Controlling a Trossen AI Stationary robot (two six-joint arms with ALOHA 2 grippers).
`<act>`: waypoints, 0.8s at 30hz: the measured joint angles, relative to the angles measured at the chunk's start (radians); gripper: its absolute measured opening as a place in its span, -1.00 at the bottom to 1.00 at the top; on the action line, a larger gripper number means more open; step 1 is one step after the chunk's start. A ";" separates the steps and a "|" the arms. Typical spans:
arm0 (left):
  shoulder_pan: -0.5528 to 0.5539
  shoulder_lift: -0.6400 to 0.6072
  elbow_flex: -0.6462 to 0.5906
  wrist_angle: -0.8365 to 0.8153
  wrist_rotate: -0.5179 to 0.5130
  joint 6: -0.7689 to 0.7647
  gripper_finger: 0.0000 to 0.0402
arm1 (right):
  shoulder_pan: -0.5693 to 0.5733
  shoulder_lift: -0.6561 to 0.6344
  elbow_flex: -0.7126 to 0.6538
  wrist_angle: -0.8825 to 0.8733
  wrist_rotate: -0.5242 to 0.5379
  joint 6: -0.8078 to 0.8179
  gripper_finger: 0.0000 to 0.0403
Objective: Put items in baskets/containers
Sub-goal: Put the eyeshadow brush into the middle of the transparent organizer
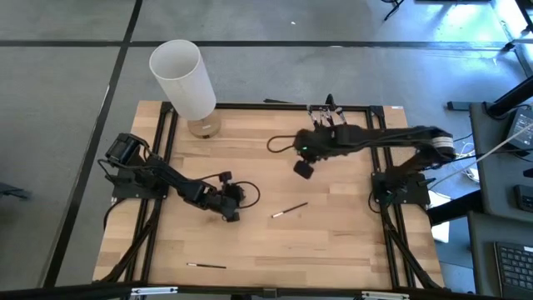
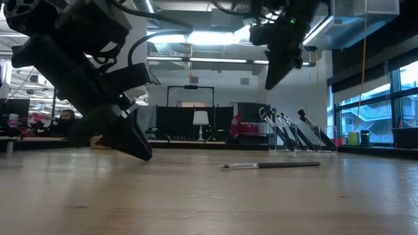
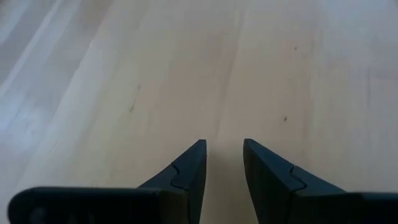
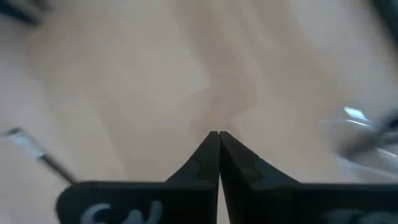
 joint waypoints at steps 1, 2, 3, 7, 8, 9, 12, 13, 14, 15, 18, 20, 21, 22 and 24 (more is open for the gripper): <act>0.000 0.000 -0.001 -0.002 -0.012 -0.003 -0.49 | -0.002 -0.016 -0.040 0.053 -0.042 -0.013 -0.95; 0.001 0.002 -0.006 0.002 -0.033 -0.003 -0.49 | 0.001 -0.023 -0.072 0.096 -0.076 -0.021 -0.94; 0.004 0.004 -0.014 0.012 -0.055 -0.003 -0.49 | 0.011 -0.023 -0.094 0.128 -0.107 -0.025 -0.92; 0.032 0.009 -0.018 0.029 -0.125 0.028 -0.49 | 0.110 -0.004 -0.107 0.213 -0.145 -0.020 -0.86; 0.040 0.009 -0.018 0.037 -0.125 0.033 -0.49 | 0.143 0.010 -0.104 0.212 -0.136 -0.019 -0.84; 0.049 0.009 -0.018 0.045 -0.119 0.035 -0.49 | 0.178 0.028 -0.102 0.212 -0.121 -0.018 -0.82; 0.072 0.009 -0.018 0.086 -0.081 0.036 -0.49 | 0.275 0.080 -0.083 0.217 -0.082 -0.005 -0.73; 0.078 0.009 -0.018 0.099 -0.056 0.034 -0.49 | 0.304 0.097 -0.078 0.220 -0.074 -0.001 -0.69; 0.083 0.009 -0.018 0.107 -0.030 0.031 -0.49 | 0.330 0.119 -0.075 0.222 -0.064 0.007 -0.66; 0.086 0.009 -0.018 0.113 -0.002 0.023 -0.49 | 0.354 0.143 -0.075 0.221 -0.063 0.010 -0.62; 0.089 0.009 -0.018 0.123 0.044 0.011 -0.49 | 0.404 0.214 -0.075 0.226 -0.063 -0.009 -0.51; 0.088 0.009 -0.018 0.119 0.047 0.029 -0.49 | 0.418 0.256 -0.075 0.249 -0.063 -0.057 -0.48; 0.088 0.009 -0.018 0.113 0.044 0.040 -0.49 | 0.418 0.279 -0.070 0.253 -0.063 -0.084 -0.47; 0.088 0.009 -0.018 0.105 0.035 0.046 -0.49 | 0.415 0.303 -0.058 0.249 -0.063 -0.103 -0.47; 0.089 0.009 -0.018 0.091 0.016 0.049 -0.49 | 0.395 0.347 -0.011 0.227 -0.087 -0.126 -0.48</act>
